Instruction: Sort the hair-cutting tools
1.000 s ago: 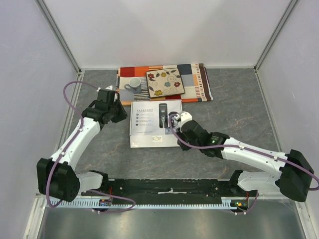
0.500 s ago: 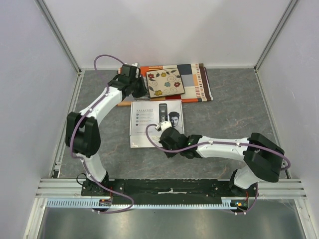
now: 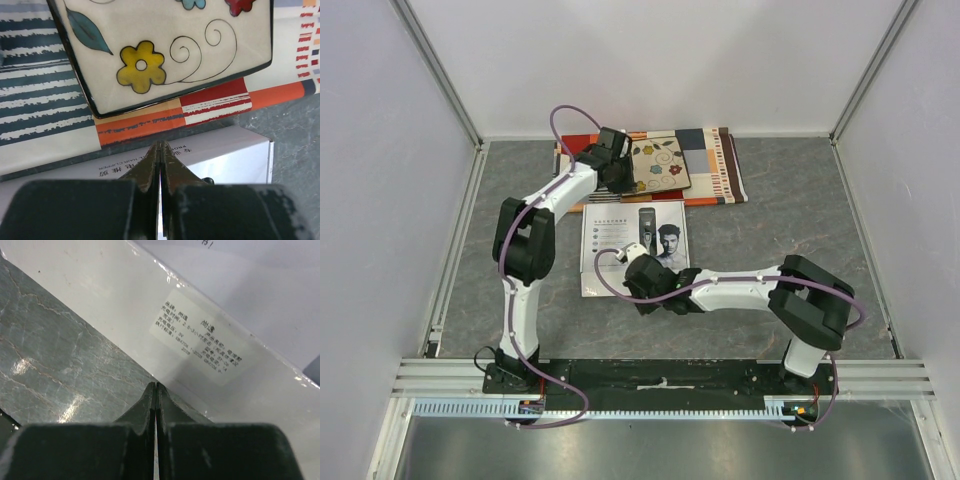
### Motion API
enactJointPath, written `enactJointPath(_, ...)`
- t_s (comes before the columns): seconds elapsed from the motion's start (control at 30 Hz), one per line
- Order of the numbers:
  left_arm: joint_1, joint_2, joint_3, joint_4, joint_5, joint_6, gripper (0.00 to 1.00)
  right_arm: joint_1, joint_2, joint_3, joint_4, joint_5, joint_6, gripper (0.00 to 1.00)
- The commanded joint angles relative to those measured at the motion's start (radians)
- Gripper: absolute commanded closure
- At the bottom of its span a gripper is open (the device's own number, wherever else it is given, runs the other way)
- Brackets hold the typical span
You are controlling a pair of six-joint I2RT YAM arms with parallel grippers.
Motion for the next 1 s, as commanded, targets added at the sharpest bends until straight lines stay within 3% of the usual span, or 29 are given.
enactJointPath(0.0, -0.014, 0.038, 0.05, -0.019, -0.058, 0.064, 0.98, 0.003, 0.032, 0.055, 0.044, 0.017, 0.003, 1.0)
enactJointPath(0.77, -0.077, -0.038, -0.192, -0.007, -0.147, 0.069, 0.98, -0.063, 0.147, 0.06, 0.088, 0.163, 0.058, 1.0)
enactJointPath(0.97, -0.088, -0.069, -0.249, -0.008, -0.135, 0.055, 0.98, -0.065, 0.139, -0.027, 0.234, 0.243, 0.056, 1.0)
